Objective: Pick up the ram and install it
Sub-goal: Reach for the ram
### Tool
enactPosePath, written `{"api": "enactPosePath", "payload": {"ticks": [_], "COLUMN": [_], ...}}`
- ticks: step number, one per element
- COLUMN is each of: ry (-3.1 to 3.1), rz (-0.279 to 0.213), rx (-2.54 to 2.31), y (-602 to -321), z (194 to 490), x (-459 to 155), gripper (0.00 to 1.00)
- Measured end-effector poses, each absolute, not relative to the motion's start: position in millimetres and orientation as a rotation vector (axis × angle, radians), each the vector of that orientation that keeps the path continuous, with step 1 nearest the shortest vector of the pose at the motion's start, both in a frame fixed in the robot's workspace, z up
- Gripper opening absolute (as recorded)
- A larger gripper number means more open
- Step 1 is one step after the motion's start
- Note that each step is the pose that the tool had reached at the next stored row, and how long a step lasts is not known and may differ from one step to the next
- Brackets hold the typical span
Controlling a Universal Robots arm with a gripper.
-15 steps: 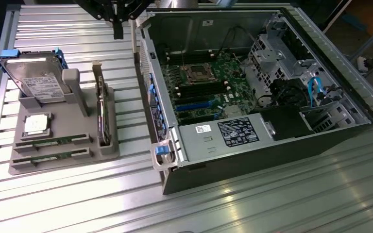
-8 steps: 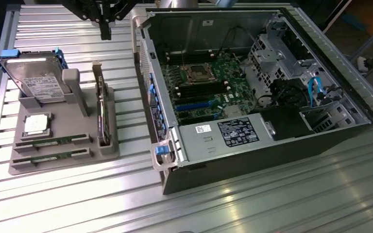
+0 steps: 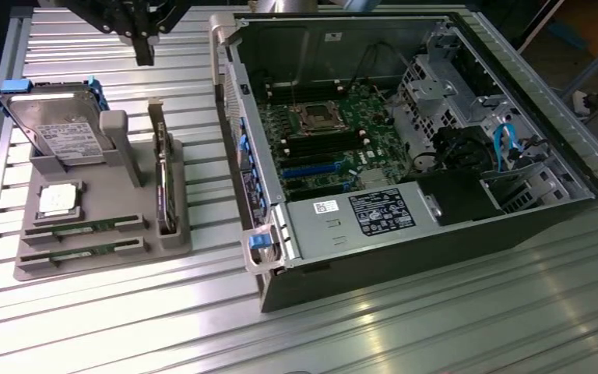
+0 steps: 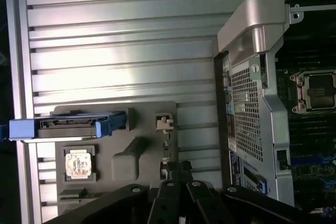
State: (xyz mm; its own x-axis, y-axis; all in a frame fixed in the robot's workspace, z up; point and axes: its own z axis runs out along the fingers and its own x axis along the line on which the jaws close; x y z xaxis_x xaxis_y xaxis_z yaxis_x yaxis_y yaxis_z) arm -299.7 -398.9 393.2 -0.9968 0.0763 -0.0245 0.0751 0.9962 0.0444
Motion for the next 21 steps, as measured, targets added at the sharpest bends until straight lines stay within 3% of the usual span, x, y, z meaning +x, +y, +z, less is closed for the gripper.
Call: {"api": "enactPosePath", "payload": {"ticks": [11,21], "ry": [3.112,3.112], "rz": [0.068,0.068], "rx": [0.118,0.118], "y": [-398.9,-398.9], "z": [393.0,392.9], "x": [-348.8,-356.7], "gripper": [0.11,0.11]}}
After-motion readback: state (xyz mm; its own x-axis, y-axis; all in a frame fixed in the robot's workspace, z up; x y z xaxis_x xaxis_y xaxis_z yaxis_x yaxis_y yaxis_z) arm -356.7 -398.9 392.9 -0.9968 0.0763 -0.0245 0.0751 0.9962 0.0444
